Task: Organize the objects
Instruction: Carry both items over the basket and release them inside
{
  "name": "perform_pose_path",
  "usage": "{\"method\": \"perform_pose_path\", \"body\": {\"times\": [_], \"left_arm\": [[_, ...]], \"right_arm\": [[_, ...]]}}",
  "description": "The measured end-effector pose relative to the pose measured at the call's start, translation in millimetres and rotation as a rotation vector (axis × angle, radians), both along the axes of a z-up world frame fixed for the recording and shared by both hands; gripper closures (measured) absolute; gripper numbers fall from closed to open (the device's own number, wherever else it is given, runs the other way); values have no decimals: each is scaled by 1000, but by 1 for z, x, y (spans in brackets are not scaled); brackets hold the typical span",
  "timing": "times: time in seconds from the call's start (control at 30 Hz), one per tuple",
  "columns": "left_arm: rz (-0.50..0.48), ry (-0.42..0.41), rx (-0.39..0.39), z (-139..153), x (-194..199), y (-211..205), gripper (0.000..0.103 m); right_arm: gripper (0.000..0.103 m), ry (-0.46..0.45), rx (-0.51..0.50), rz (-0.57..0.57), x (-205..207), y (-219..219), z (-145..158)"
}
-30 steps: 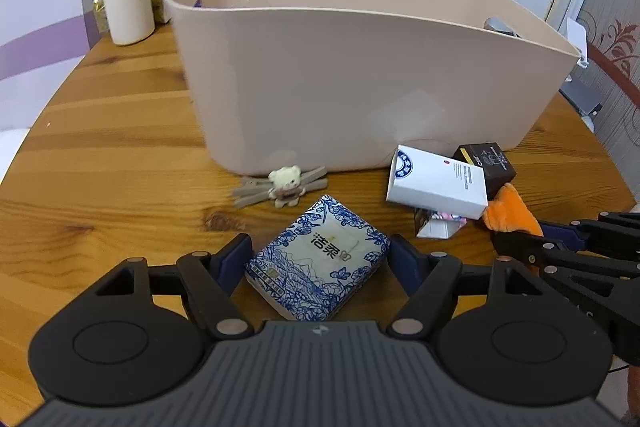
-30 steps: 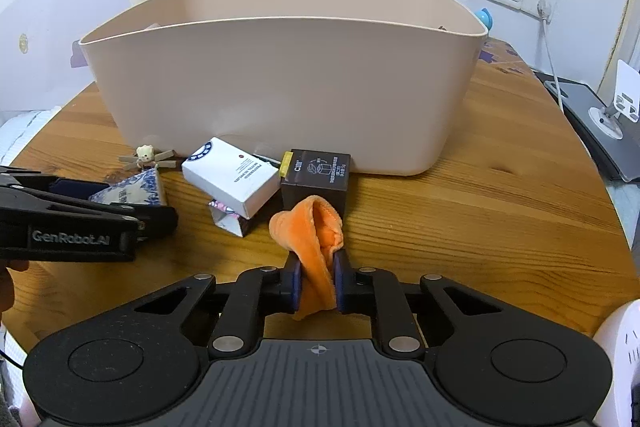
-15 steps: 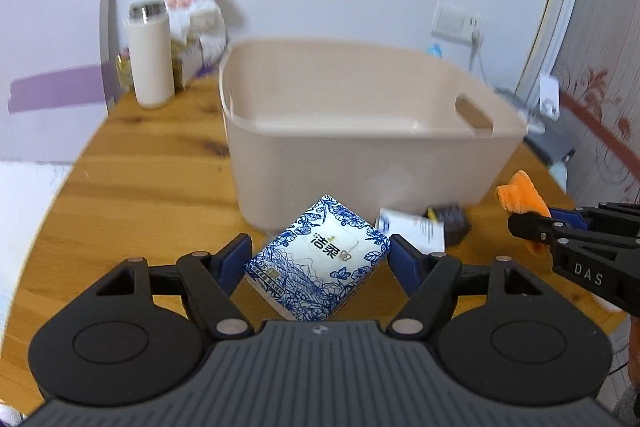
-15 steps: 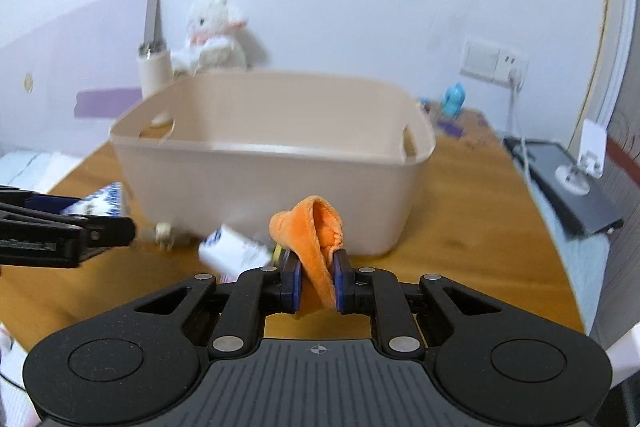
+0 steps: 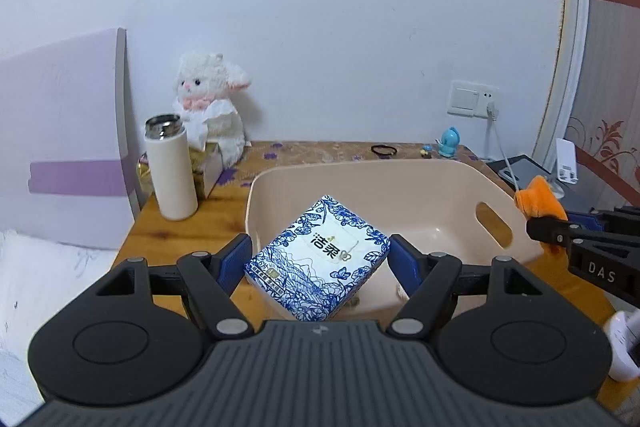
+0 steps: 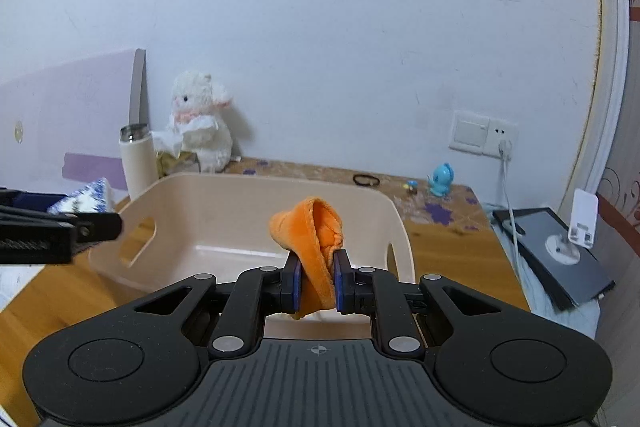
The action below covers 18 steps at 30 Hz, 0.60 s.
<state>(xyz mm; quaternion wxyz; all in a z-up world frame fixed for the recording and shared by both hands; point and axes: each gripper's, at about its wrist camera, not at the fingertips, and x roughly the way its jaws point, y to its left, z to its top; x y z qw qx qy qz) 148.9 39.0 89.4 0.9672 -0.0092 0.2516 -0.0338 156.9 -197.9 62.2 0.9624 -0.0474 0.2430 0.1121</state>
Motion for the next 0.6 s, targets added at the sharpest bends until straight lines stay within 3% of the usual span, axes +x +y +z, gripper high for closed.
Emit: {"method": "perform_pose_path", "body": {"times": [0.33, 0.6], "left_arm": [[15, 90, -6, -29, 71, -16, 28], [-9, 173, 77, -62, 97, -31, 28]], "right_arm": [[88, 40, -12, -16, 48, 7, -11], [82, 131, -47, -46, 68, 13, -42]]}}
